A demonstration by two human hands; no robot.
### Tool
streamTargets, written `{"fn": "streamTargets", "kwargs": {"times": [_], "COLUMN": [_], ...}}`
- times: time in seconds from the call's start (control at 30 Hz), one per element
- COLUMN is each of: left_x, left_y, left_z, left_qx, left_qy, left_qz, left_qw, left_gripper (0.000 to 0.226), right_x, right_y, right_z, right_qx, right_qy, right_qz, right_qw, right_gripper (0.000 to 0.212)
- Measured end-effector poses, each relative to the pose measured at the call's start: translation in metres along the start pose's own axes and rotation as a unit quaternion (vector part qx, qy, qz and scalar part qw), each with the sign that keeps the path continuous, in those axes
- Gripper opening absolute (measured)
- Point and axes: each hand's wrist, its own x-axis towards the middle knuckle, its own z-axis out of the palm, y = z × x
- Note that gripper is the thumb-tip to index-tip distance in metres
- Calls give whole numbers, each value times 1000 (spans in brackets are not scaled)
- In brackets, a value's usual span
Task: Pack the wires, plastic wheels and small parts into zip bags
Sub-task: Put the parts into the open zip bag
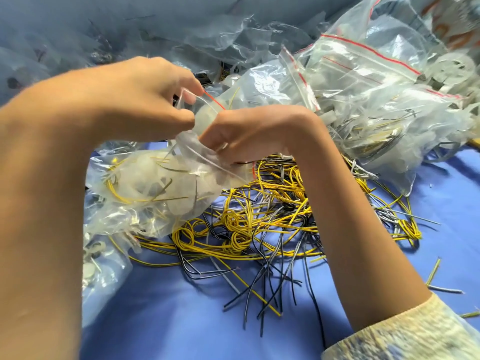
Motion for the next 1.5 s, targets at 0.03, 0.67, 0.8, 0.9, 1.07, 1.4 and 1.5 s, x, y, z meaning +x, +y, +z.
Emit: {"fn": "streamTargets", "kwargs": {"times": [0.03,0.67,0.8,0.9,1.07,1.4,1.5], "left_x": [0,0,5,6,6,8,6], "left_y": [1,13,12,14,12,16,19], "left_z": [1,4,10,13,13,11,10], "left_qx": [4,-43,-44,-52,-75,-66,-83], "left_qy": [4,25,50,65,80,152,147], "left_qz": [3,83,89,96,106,153,162], "left_qw": [1000,995,994,992,988,974,972], "left_gripper": [39,33,29,32,39,40,42], "right_x": [0,-5,-11,-10,-5,8,7], "right_y": [-1,-8,-8,-8,-9,-12,-7], "right_z": [0,-3,-6,-4,1,1,7], "right_qx": [-5,80,123,57,17,-37,-102], "right_qy": [7,73,68,8,-24,270,152], "right_qz": [-4,13,12,46,52,-19,-14], "right_qw": [1000,994,990,997,998,962,983], "right_gripper": [25,33,30,27,20,21,25]}}
